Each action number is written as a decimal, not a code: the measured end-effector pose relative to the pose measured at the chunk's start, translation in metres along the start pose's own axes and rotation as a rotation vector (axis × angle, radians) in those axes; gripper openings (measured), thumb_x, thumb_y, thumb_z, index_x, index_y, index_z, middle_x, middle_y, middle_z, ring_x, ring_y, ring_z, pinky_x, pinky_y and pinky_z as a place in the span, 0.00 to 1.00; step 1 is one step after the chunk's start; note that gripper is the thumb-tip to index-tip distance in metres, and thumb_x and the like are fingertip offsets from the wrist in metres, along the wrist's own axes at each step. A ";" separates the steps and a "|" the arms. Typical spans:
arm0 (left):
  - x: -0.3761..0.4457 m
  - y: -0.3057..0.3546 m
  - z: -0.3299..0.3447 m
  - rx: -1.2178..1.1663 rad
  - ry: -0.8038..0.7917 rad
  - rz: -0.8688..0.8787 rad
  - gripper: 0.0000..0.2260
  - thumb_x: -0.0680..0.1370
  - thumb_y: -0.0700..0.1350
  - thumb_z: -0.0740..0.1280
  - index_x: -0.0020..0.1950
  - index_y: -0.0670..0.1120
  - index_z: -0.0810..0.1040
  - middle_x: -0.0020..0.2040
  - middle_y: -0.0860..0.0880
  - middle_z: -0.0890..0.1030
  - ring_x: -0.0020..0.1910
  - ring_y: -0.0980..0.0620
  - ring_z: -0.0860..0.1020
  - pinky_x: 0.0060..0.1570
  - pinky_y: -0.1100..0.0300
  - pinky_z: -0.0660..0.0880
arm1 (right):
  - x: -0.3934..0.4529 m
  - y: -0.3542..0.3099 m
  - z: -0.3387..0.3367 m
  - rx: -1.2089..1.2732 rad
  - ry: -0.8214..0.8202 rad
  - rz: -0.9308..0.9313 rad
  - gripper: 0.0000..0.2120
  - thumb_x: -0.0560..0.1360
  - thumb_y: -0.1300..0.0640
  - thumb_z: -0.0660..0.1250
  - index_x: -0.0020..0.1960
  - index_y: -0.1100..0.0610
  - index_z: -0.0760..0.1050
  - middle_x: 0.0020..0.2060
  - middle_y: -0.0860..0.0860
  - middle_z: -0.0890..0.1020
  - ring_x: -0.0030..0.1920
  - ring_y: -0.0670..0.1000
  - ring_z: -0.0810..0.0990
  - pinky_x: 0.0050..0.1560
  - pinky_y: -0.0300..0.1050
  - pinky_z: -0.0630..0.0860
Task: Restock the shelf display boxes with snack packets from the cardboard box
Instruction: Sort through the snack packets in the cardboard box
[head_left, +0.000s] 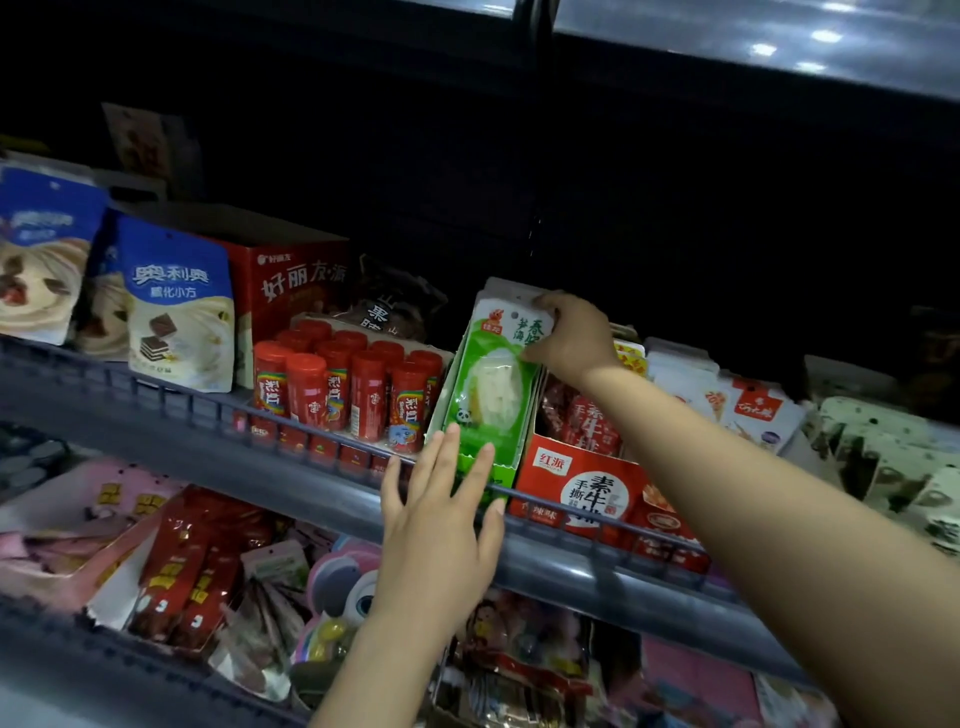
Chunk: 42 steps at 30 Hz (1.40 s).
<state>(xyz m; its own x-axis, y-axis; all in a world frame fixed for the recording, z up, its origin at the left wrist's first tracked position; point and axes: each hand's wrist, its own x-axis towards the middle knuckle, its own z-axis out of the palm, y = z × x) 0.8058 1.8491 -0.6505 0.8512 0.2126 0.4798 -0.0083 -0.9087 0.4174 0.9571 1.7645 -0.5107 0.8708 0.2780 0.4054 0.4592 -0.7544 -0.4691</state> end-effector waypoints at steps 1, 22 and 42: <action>0.000 0.001 -0.001 0.007 0.003 0.004 0.34 0.70 0.62 0.32 0.76 0.59 0.48 0.73 0.56 0.35 0.73 0.60 0.34 0.68 0.53 0.28 | -0.002 0.001 0.001 0.003 0.029 -0.004 0.30 0.68 0.67 0.71 0.69 0.59 0.69 0.65 0.56 0.74 0.62 0.54 0.74 0.56 0.36 0.68; -0.127 0.091 0.025 0.004 -0.129 0.344 0.14 0.70 0.47 0.57 0.45 0.44 0.80 0.43 0.46 0.77 0.43 0.43 0.77 0.41 0.53 0.75 | -0.288 0.099 -0.027 0.234 0.173 0.083 0.13 0.69 0.66 0.69 0.52 0.53 0.79 0.44 0.48 0.76 0.41 0.44 0.75 0.45 0.29 0.70; -0.304 0.055 0.199 -0.223 -0.867 -0.264 0.12 0.77 0.42 0.63 0.58 0.44 0.79 0.56 0.44 0.78 0.51 0.46 0.78 0.52 0.59 0.73 | -0.515 0.244 0.126 0.278 -0.218 0.723 0.11 0.73 0.58 0.69 0.55 0.56 0.80 0.50 0.51 0.80 0.48 0.50 0.78 0.51 0.42 0.74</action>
<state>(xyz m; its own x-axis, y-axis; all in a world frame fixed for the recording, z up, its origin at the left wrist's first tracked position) 0.6512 1.6631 -0.9268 0.9335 -0.0221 -0.3578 0.2169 -0.7599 0.6128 0.6426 1.5123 -0.9329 0.9709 -0.0910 -0.2216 -0.2290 -0.6243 -0.7469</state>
